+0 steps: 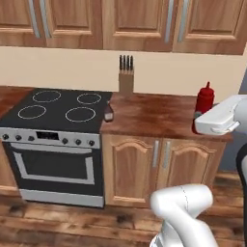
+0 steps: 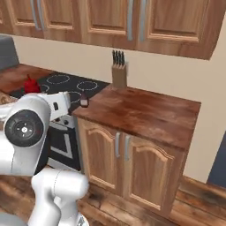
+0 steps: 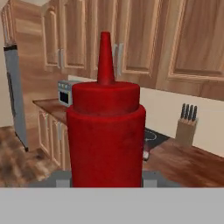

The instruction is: Take 2 condiments from the cabinet and move them on the counter near the stove.Make sure the condiments are lined up with each other, next to each other.

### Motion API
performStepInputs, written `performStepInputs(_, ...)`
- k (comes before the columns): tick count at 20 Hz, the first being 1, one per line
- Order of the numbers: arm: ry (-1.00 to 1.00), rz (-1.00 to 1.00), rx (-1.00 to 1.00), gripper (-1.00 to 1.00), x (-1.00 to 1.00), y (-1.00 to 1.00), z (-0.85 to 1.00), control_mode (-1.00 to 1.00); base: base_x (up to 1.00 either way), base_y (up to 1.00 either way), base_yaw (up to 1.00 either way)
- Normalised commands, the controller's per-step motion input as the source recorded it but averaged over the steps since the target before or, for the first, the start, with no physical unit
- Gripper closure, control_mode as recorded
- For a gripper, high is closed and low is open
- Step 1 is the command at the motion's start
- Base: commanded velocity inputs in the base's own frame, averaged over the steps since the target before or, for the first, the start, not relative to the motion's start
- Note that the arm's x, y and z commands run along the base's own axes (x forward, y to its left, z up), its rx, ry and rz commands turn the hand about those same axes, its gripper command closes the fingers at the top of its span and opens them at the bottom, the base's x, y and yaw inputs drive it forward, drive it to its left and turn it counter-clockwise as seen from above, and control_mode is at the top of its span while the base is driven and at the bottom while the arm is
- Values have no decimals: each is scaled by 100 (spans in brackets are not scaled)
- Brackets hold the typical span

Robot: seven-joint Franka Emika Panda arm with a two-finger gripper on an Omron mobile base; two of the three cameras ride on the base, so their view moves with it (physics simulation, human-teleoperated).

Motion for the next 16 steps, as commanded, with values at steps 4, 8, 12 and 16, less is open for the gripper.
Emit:
performStepInputs(4, 0, 0, 0, 100, 0, 0, 0, 100, 98, 67, -41)
performStepInputs(8, 0, 0, 0, 100, 0, 0, 0, 100, 89, 62, -38)
performStepInputs(12, 0, 0, 0, 100, 0, 0, 0, 100, 21, 61, -37)
performStepInputs(16, 0, 0, 0, 100, 0, 0, 0, 100, -42, 62, -29)
